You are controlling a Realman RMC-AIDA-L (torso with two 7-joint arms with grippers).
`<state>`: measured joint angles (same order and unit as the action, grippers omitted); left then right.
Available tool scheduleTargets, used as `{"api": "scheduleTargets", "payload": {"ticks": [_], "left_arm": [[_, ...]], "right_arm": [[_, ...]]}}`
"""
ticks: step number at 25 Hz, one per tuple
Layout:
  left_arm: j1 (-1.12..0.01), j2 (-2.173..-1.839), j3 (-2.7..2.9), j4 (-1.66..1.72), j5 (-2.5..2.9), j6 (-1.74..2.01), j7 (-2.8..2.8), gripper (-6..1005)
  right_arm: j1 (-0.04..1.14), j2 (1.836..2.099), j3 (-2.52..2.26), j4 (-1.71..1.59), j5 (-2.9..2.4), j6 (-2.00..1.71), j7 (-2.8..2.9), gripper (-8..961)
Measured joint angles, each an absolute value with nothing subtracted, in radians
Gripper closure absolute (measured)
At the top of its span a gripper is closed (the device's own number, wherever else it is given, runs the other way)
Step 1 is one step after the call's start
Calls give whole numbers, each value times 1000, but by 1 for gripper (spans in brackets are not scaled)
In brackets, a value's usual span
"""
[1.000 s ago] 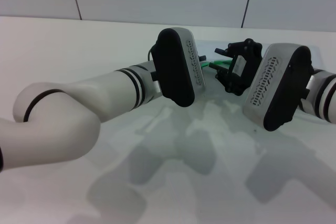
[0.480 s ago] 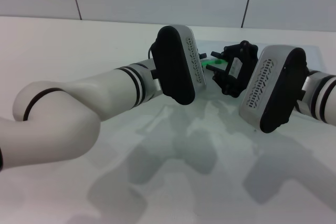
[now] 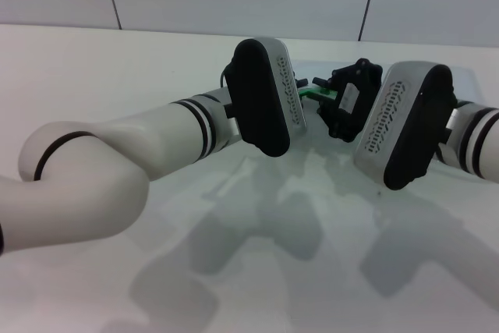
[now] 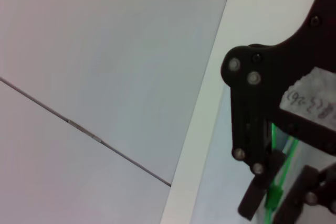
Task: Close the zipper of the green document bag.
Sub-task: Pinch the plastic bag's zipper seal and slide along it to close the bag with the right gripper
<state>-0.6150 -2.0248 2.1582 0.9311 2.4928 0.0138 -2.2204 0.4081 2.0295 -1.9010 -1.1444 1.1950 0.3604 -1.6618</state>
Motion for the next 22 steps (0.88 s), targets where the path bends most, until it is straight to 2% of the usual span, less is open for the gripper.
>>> {"api": "scheduleTargets", "payload": {"ticks": [12,22], "left_arm": [[-615,-2025,2158,931,2493,14,-2220,874],[-615,-2025,2157,923,2494,14,-2220,869]], "right_arm": [[413,2028,-1893,-1128,1195,350,-1656,871],[413,2027,-1884,-1108,1195,350,-1655,866]]}}
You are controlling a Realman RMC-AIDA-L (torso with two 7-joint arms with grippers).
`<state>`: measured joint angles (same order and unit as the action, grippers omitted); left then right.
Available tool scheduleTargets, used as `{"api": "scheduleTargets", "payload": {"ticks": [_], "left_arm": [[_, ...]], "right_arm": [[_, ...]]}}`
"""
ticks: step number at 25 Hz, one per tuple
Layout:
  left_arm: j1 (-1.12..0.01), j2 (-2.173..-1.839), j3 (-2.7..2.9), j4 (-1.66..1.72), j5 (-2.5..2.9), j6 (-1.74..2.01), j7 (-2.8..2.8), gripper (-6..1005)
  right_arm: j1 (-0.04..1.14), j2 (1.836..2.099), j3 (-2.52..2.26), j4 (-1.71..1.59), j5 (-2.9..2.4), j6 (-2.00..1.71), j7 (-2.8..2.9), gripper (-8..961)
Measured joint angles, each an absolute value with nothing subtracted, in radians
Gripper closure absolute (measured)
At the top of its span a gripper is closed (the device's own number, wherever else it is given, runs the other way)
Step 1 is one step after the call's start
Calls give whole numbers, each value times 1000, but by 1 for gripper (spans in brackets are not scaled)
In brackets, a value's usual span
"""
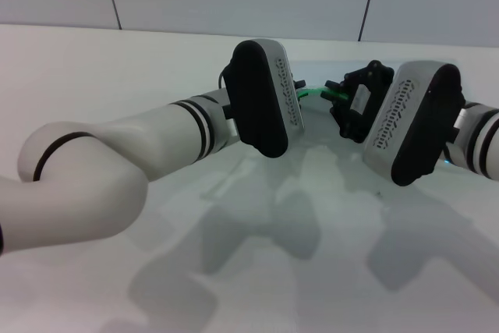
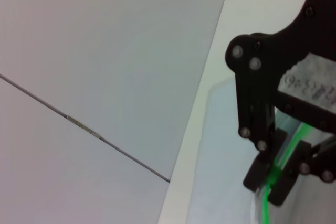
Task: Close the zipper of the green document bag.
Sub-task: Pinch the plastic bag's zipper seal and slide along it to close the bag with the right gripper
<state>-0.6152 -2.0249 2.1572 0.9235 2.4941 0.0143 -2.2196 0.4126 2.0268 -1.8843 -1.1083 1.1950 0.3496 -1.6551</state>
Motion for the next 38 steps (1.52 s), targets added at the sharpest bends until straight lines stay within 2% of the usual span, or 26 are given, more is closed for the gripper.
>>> {"api": "scheduleTargets", "payload": {"ticks": [12,25,38], "left_arm": [[-576,-2019,2135,934,2504,9,-2213,861],[-425,-2016,2040,1059,2505,13,-2129,854],[-392,-2017,2015,1072,2505,13,-2117,846]], "right_arm": [[412,2025,-1804,-1053,1184,350,-1662,846],[422,2022,-1622,-953,1141,306,-1679,825],[448,2022,-1550,-881,1142,277,-1694,804]]}}
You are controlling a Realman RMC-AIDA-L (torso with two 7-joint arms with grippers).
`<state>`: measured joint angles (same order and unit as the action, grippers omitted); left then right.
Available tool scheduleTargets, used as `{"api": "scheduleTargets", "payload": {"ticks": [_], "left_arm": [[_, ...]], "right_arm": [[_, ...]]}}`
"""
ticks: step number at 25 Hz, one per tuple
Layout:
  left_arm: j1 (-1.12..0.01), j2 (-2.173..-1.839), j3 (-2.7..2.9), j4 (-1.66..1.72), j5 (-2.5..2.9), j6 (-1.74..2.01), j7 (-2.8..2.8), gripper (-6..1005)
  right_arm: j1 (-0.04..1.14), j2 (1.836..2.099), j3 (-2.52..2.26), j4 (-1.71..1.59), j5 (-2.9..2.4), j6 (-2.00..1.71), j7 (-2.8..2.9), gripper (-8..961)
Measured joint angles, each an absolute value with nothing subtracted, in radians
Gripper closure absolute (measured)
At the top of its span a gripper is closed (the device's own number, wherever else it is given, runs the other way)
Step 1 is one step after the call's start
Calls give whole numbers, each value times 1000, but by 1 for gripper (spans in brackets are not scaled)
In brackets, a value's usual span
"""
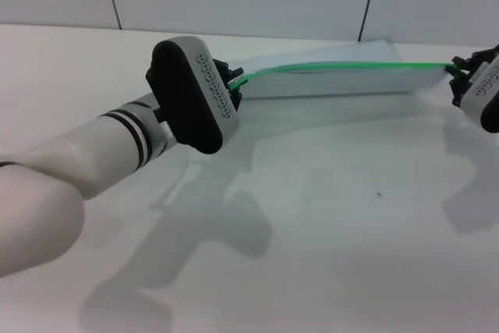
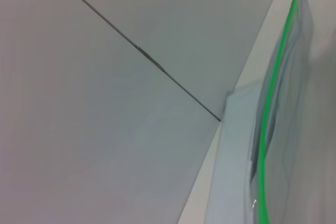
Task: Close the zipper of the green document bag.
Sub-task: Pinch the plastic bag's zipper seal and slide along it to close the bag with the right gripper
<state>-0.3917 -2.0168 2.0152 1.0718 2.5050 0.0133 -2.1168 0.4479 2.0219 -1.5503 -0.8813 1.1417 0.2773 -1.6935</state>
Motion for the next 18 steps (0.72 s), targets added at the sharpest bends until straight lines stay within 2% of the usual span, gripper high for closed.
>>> {"api": "scheduleTargets", "payload": {"ticks": [18], "left_arm": [[-390,-2028,1964,1092,2459,10,-2134,835]], "right_arm": [[451,2030,-1557,-871,1178,216,-1710,775]]}}
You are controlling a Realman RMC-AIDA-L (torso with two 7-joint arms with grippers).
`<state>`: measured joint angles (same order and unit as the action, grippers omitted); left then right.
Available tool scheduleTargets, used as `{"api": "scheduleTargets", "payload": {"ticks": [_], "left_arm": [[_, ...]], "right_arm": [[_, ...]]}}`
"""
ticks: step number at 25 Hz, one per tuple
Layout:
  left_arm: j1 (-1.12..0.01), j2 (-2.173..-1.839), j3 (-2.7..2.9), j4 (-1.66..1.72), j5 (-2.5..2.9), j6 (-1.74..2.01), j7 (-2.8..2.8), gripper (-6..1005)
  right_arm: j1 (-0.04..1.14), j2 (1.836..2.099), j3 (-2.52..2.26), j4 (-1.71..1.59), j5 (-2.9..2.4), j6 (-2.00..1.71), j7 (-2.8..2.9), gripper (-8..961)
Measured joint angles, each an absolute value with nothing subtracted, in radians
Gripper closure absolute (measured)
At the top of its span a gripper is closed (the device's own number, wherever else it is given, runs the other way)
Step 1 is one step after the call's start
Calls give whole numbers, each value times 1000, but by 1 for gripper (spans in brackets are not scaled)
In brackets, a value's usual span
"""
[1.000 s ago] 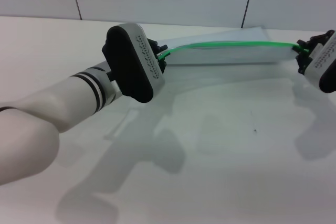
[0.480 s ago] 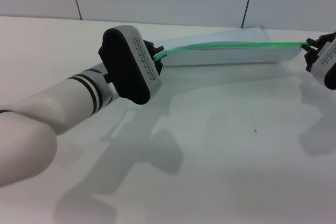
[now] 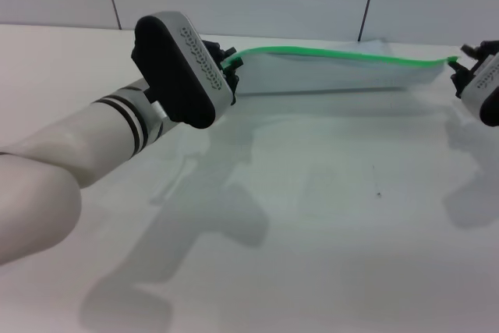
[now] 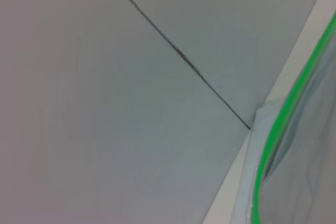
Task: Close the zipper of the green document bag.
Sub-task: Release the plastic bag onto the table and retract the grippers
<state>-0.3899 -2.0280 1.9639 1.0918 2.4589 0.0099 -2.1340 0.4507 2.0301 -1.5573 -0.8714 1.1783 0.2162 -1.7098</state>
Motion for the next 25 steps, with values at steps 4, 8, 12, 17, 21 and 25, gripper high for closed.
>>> {"api": "scheduleTargets", "payload": {"ticks": [4,8,12,17,21,25], "left_arm": [[-393,-2029,1967,1092,2418,-16,-2136,833],[-402,-2029,1968,1089,2390,-26,-2143,698],[-408,-2029,1969,1090,2317,-51,-2150,574],[-417,-2029,1970,1080,2287,-68,-2151,465],[-410,-2029,1970,1082,2286,-91,-2155,378],[-393,-2029,1968,1085,2283,-152,-2182,154]], "right_arm": [[444,2034,-1615,-877,1237,136,-1709,769],[443,2035,-1699,-879,1326,29,-1709,627],[449,2034,-1762,-878,1392,-58,-1704,480],[450,2032,-1831,-884,1398,-183,-1655,345],[445,2027,-1830,-880,1392,-231,-1652,321],[441,2027,-1816,-880,1395,-298,-1634,325]]}}
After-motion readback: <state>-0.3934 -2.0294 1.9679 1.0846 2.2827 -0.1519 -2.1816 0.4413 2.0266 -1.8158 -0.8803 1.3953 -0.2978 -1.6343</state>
